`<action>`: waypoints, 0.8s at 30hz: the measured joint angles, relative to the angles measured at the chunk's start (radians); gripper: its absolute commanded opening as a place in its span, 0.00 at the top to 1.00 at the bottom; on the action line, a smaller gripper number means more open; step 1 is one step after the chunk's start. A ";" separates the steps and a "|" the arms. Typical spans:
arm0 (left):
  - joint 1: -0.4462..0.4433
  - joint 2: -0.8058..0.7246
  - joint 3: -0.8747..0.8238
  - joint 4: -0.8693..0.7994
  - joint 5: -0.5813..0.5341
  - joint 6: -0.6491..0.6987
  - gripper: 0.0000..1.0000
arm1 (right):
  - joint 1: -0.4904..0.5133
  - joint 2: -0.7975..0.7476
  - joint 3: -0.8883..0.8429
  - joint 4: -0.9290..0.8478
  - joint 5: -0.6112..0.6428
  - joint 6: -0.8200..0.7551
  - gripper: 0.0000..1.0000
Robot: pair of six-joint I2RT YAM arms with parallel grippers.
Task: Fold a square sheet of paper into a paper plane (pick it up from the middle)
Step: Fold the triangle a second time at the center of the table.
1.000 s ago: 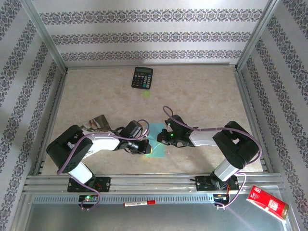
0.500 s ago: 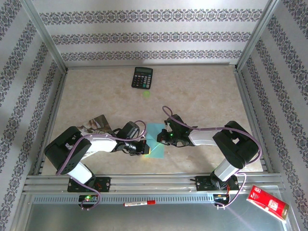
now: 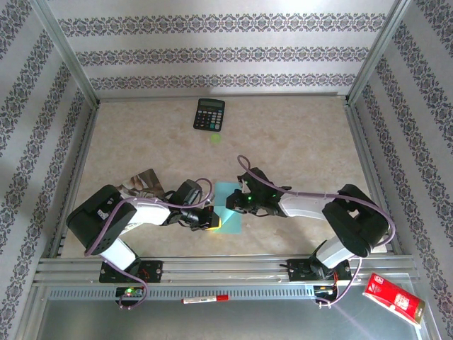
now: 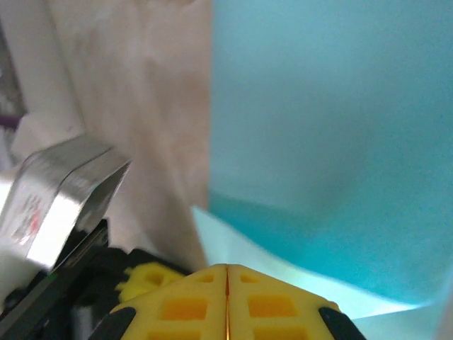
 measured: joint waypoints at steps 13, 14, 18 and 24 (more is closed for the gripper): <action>0.005 0.003 -0.002 0.006 0.009 -0.003 1.00 | 0.112 0.002 -0.094 0.095 0.047 0.138 0.96; 0.005 0.003 -0.002 0.006 0.009 -0.003 1.00 | 0.120 0.004 -0.096 0.105 0.050 0.146 0.96; 0.006 0.003 -0.002 0.006 0.011 -0.002 1.00 | 0.134 0.015 -0.099 0.127 0.060 0.163 0.96; 0.006 0.003 0.000 0.004 0.010 0.001 1.00 | 0.138 0.041 -0.099 0.145 0.066 0.185 0.96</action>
